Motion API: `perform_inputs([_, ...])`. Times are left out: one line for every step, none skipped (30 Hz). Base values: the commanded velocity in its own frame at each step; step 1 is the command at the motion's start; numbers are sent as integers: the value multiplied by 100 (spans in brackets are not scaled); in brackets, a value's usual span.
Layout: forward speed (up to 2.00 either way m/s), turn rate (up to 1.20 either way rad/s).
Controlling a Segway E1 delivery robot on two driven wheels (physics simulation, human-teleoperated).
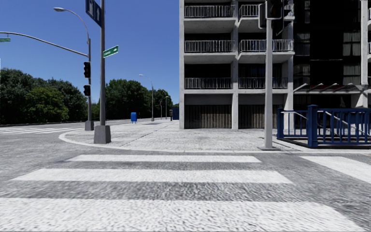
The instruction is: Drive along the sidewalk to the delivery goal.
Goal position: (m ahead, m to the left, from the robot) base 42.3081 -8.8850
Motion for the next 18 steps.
perform_inputs([200,0])
perform_inputs([200,0])
perform_inputs([200,0])
perform_inputs([200,0])
perform_inputs([200,0])
perform_inputs([200,0])
perform_inputs([200,0])
perform_inputs([200,0])
perform_inputs([200,1])
perform_inputs([200,8])
perform_inputs([200,11])
perform_inputs([200,11])
perform_inputs([200,13])
perform_inputs([200,16])
perform_inputs([200,17])
perform_inputs([200,17])
perform_inputs([200,17])
perform_inputs([200,17])
